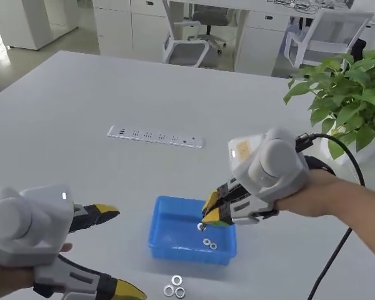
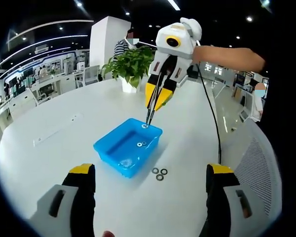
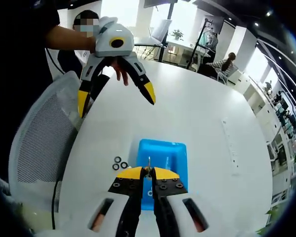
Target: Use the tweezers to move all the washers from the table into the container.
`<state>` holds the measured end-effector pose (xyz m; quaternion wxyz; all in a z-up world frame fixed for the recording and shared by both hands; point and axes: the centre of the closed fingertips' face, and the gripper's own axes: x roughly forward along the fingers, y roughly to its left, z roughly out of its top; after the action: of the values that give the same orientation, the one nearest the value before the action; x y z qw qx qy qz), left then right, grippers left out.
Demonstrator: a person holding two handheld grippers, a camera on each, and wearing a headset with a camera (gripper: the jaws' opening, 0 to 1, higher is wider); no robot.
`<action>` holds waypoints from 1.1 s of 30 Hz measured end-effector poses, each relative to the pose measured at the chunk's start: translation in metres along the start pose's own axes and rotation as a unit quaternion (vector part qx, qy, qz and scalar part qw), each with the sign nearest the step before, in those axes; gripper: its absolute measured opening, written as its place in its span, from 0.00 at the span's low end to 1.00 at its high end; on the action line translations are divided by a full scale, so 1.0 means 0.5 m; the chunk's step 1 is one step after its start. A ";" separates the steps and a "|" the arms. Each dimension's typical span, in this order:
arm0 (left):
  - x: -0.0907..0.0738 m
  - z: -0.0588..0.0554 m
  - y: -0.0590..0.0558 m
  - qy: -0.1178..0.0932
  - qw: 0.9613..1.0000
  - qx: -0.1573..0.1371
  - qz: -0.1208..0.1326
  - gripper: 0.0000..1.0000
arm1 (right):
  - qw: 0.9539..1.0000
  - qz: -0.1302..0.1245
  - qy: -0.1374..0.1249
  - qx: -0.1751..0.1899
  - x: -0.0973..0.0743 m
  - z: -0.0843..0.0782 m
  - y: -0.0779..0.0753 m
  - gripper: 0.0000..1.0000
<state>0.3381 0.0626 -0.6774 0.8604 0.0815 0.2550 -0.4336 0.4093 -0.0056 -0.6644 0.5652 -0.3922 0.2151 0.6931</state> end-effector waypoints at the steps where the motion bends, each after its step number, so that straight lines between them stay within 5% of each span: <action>1: 0.000 0.001 0.000 -0.001 1.000 -0.001 0.000 0.99 | 1.000 -0.002 0.000 0.001 0.000 -0.003 -0.005 0.07; 10: 0.001 0.005 -0.005 -0.002 1.000 -0.002 0.002 0.99 | 1.000 -0.011 0.012 0.004 0.016 -0.045 -0.031 0.07; 33: 0.006 0.006 0.002 -0.005 1.000 0.002 -0.003 0.99 | 0.999 -0.015 0.035 0.033 0.098 -0.141 -0.031 0.07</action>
<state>0.3417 0.0598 -0.6764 0.8604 0.0805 0.2498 -0.4368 0.4426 -0.0236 -0.7431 0.5807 -0.4001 0.2515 0.6630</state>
